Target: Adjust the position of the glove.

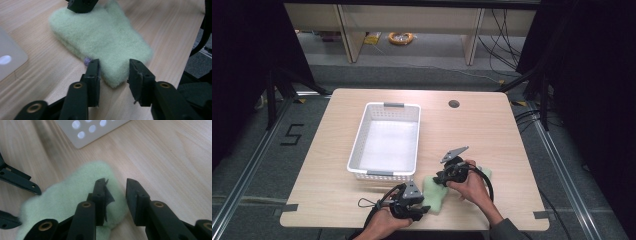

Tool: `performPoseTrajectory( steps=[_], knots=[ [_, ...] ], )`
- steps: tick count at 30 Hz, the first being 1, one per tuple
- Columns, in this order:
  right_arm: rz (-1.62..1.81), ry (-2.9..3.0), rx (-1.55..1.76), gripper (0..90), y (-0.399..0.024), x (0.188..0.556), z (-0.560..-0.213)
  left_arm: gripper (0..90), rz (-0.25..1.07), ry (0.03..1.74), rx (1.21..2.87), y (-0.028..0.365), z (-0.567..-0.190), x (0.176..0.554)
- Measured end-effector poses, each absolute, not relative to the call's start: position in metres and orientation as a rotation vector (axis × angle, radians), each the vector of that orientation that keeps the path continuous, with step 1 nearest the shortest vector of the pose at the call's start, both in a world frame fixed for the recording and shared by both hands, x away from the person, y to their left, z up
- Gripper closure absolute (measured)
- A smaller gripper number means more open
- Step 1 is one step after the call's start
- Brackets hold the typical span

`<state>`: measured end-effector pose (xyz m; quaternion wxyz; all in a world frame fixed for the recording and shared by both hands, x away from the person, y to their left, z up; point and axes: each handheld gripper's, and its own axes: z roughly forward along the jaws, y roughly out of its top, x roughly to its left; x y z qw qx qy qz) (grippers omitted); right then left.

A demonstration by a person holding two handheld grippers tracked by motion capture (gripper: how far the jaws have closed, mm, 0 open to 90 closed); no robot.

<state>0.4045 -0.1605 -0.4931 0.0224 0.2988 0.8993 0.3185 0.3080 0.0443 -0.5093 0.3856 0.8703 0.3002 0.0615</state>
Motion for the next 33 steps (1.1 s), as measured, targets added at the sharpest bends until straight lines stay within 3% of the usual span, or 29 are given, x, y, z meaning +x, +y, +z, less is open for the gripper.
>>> performPoseTrajectory(
  steps=[8, 23, 33],
  knots=[
    [1.012, 2.801, 0.925, 86.6, -0.163, 0.402, -0.494, 80.0, 0.174, 0.741, 2.216, 0.046, -0.508, 0.307],
    [1.152, 2.733, 1.015, 88.5, -0.188, 0.368, -0.47, 83.7, 0.214, 0.73, 2.198, 0.06, -0.494, 0.314],
    [1.235, 2.661, 1.136, 88.6, -0.215, 0.319, -0.469, 83.9, 0.238, 0.692, 2.189, 0.046, -0.489, 0.313]
  ],
)
